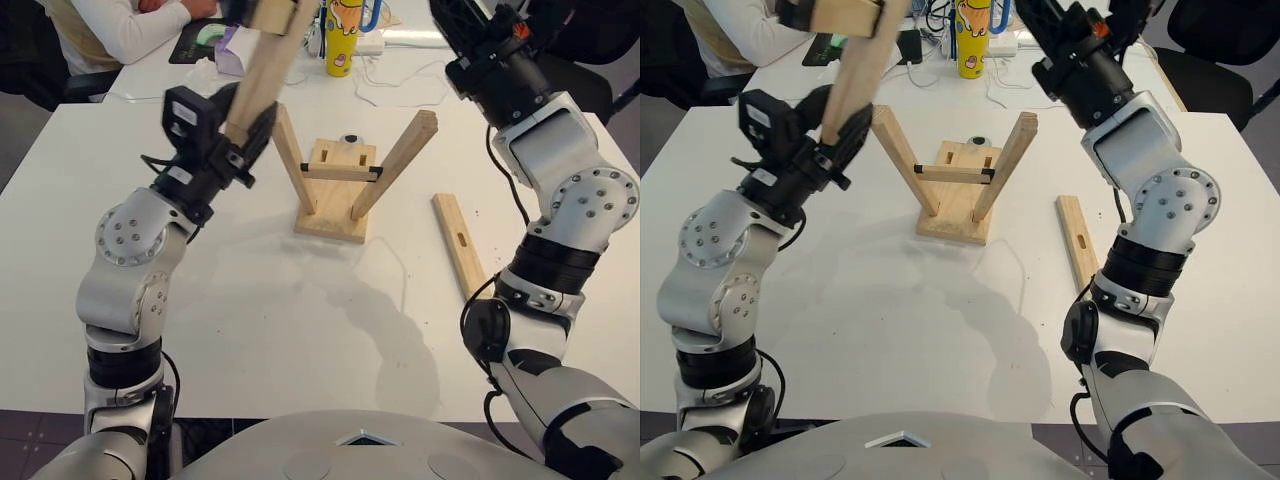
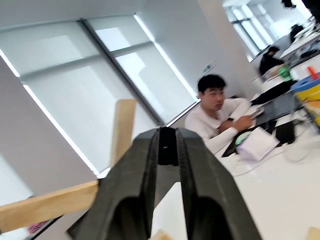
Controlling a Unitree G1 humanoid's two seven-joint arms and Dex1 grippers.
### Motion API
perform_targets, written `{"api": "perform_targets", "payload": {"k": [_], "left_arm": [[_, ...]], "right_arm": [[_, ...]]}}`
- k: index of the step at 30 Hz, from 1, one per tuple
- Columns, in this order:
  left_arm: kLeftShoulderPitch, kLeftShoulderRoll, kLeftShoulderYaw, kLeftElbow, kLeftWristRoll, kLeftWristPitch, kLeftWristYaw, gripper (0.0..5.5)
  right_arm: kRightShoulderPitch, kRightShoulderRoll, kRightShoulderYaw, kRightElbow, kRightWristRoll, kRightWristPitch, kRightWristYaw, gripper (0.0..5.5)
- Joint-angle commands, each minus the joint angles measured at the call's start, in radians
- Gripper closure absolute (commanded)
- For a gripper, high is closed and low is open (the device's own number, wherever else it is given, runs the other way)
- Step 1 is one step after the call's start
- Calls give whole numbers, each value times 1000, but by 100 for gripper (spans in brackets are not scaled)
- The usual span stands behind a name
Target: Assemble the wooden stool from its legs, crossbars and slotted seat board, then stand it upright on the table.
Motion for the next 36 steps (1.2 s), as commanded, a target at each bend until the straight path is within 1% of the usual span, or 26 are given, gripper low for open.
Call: {"api": "perform_targets", "payload": {"k": [1,4,12,14,15,20,26,36], "left_arm": [[-52,32,-62,-14,12,-26,-62,334],[-53,43,-64,2,16,-31,-78,334],[-43,45,-29,27,21,-43,-74,334],[-33,55,-46,21,35,-48,-84,334],[-29,57,-56,18,40,-50,-90,334],[-21,61,-121,11,71,-65,-108,334],[-8,86,-165,21,116,-90,-135,334],[-1,83,-155,42,146,-114,-134,335]], "right_arm": [[-34,-5,15,-8,250,44,-179,403],[-29,-21,35,-8,336,30,-241,354],[-8,-61,70,-21,396,-8,-276,242],[0,-69,78,-24,407,-18,-280,213],[3,-73,82,-25,411,-22,-280,210],[9,-81,103,-27,416,-34,-277,210],[7,-87,118,-27,382,-59,-268,210],[10,-86,128,-15,345,-81,-255,354]]}}
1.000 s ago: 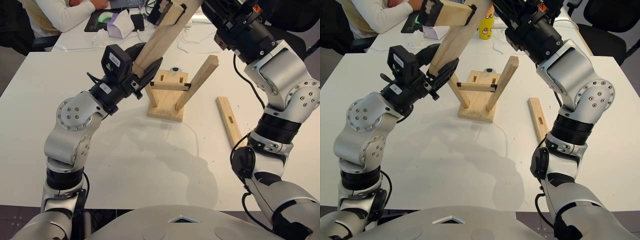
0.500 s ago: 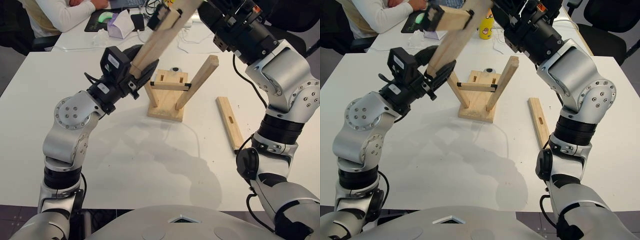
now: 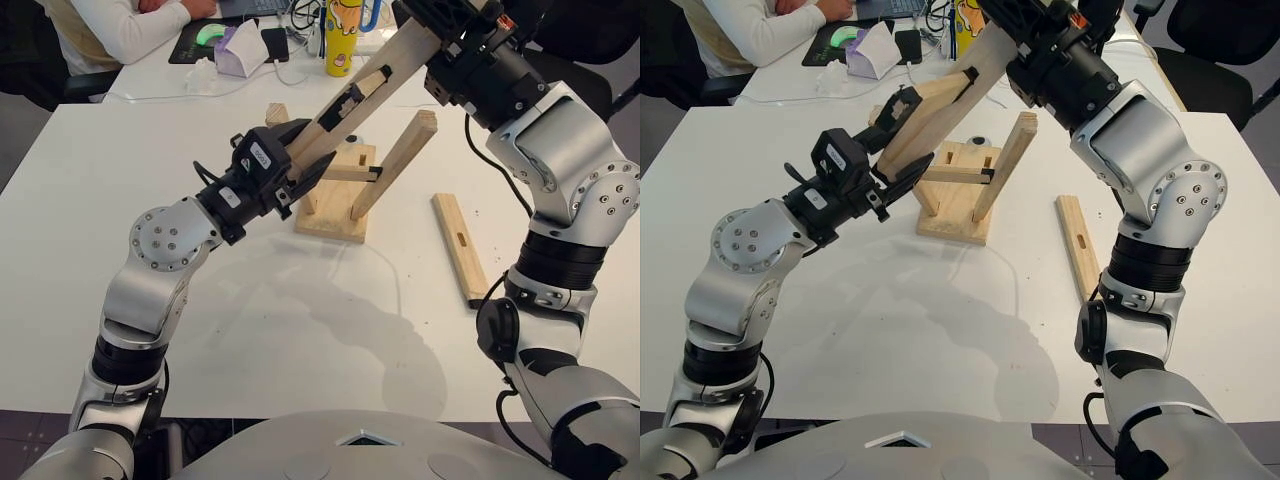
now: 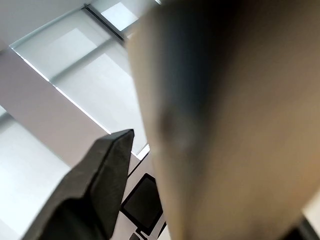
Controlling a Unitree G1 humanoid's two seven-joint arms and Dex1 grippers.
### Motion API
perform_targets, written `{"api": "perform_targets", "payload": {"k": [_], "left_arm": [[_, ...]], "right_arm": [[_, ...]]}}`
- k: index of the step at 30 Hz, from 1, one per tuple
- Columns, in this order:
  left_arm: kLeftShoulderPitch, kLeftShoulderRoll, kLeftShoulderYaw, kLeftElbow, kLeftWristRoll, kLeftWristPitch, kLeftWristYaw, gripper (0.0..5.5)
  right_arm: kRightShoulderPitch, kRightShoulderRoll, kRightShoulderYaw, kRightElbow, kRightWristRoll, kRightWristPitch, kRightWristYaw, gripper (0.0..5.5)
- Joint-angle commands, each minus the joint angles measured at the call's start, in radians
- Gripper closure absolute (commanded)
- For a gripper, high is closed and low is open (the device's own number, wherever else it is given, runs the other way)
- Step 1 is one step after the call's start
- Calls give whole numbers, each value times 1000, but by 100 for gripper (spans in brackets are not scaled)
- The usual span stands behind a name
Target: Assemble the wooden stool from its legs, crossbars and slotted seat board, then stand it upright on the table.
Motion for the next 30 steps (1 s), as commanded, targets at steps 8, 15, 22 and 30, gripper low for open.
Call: {"api": "perform_targets", "payload": {"k": [8,15,22,30], "left_arm": [[2,6,15,15,13,-2,-8,338],[0,-3,22,19,14,1,2,338],[4,-21,62,-4,-42,40,1,243],[11,-30,181,-49,-162,119,32,240]], "right_arm": [[0,0,3,-12,-18,-15,18,416],[-2,4,0,-11,-28,-21,22,417],[1,2,-10,-16,-72,-48,24,450],[-26,14,-84,80,-230,-193,-6,450]]}}
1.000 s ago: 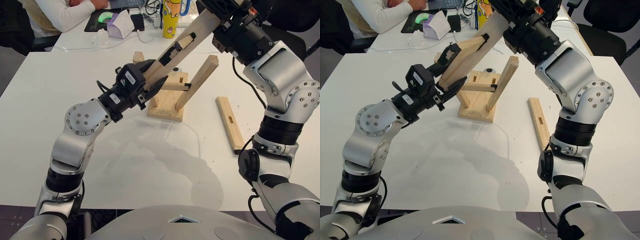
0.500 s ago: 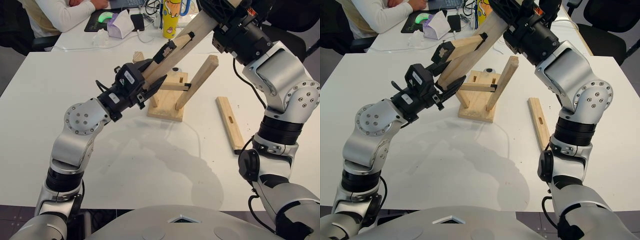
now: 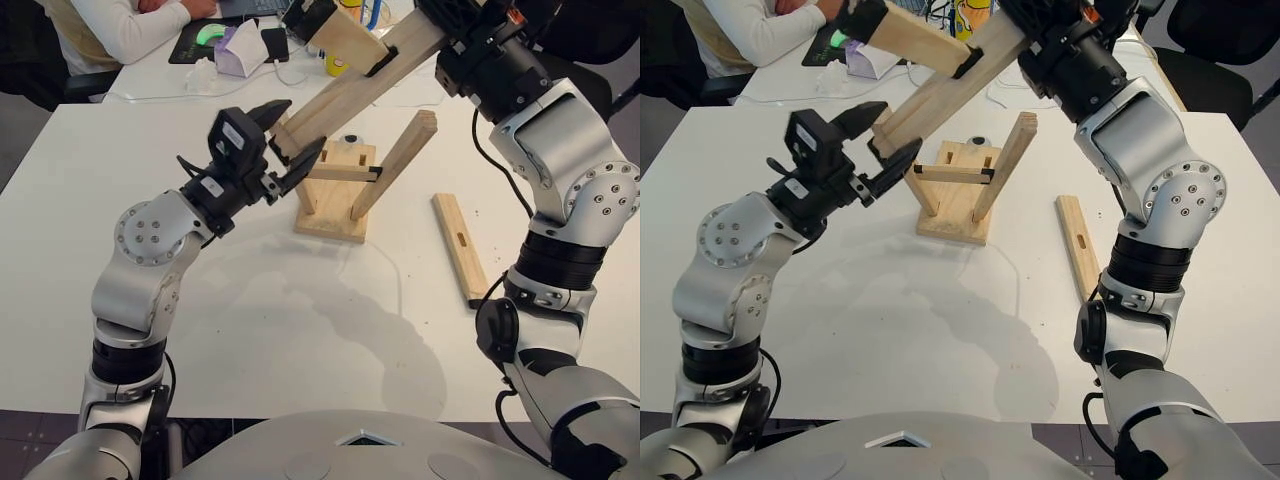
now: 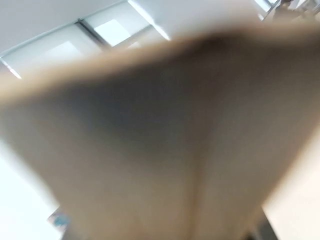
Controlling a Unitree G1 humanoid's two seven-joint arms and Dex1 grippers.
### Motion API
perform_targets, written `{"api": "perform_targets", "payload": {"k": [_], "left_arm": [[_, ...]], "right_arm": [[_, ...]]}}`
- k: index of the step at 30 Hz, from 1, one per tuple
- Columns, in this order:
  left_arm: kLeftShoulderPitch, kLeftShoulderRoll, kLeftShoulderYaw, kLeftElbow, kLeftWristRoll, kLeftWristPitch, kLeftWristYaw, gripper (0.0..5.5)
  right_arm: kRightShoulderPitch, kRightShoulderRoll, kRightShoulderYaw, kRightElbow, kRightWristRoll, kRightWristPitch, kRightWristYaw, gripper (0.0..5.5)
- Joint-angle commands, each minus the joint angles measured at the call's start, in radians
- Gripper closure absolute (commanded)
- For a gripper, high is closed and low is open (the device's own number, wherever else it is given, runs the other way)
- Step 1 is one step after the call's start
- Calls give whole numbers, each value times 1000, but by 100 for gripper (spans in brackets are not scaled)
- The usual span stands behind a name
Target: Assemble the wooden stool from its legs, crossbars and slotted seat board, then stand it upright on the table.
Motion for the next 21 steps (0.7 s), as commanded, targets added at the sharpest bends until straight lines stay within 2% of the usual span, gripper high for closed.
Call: {"api": "perform_targets", "payload": {"k": [1,8,12,15,18,21], "left_arm": [[17,18,51,-38,-39,41,11,240],[49,26,128,-44,-97,80,27,240],[140,48,187,-73,-291,199,-43,240],[252,130,219,-93,-413,273,-148,240],[285,199,110,-40,-332,252,-203,240],[233,174,-25,84,-223,185,-210,240]], "right_arm": [[-33,10,-75,82,-98,-112,-29,450],[-58,10,-150,221,-273,-248,-66,450],[-55,4,-155,255,-406,-302,-51,450],[-34,14,-158,262,-465,-309,-46,450],[-20,31,-169,252,-495,-314,-40,450],[-11,49,-181,235,-505,-312,-37,450]]}}
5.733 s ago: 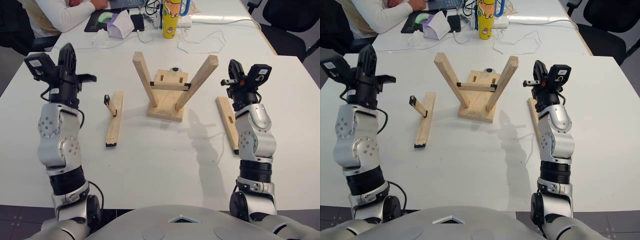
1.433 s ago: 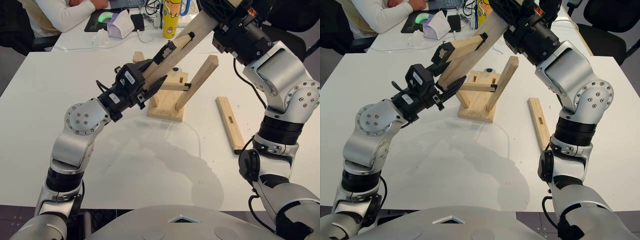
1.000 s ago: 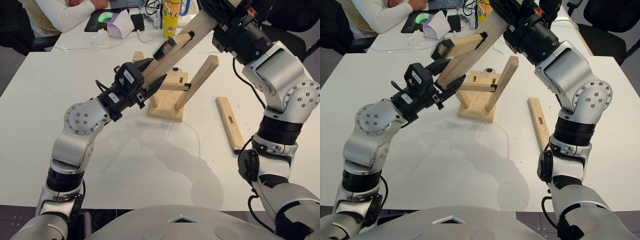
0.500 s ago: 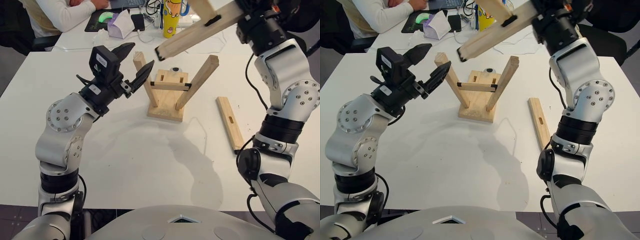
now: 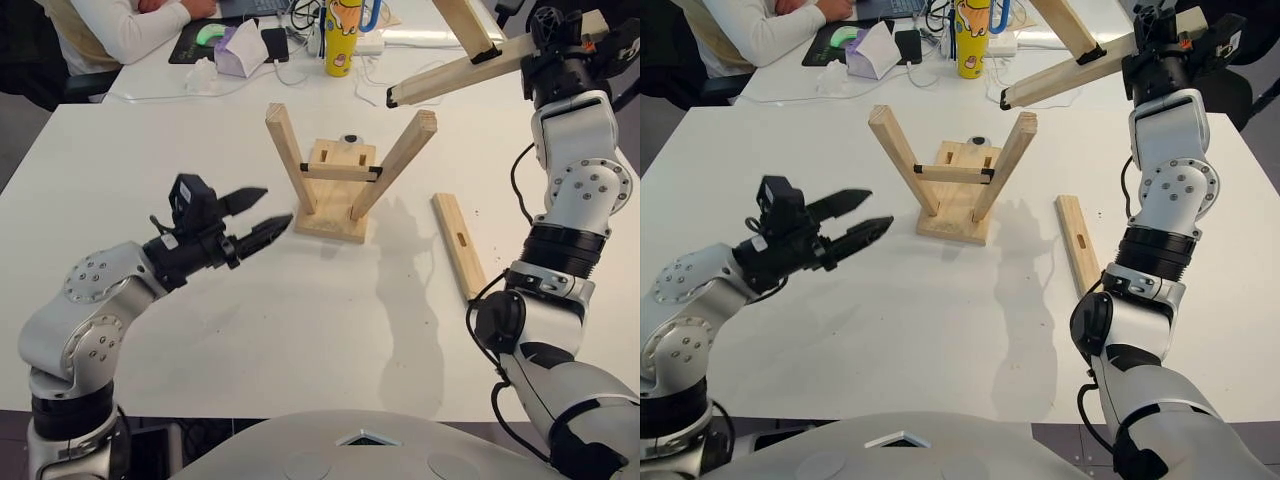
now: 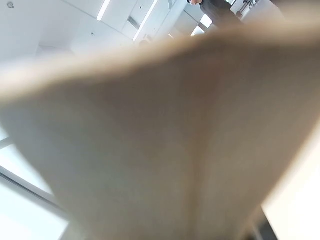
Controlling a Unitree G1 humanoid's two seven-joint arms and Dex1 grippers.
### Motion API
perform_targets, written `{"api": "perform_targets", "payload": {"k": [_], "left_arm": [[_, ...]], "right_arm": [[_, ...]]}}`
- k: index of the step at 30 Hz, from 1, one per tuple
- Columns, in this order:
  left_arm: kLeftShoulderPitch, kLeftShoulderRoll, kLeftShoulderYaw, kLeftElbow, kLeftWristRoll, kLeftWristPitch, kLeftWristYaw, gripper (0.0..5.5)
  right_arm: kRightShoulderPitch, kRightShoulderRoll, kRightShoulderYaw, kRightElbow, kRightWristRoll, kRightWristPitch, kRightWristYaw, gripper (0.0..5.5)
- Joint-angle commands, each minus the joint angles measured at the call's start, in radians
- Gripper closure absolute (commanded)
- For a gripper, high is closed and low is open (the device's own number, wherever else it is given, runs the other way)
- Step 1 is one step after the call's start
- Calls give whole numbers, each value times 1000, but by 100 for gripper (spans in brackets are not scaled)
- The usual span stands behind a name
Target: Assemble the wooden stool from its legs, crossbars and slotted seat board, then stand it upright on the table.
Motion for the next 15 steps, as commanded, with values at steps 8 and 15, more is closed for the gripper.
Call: {"api": "perform_targets", "payload": {"k": [8,15], "left_arm": [[-275,-141,-338,502,351,-182,39,240],[-343,-260,-334,660,341,-234,-5,240]], "right_arm": [[25,55,-35,-44,-46,3,7,450],[27,77,-48,-48,-59,12,14,450]]}}
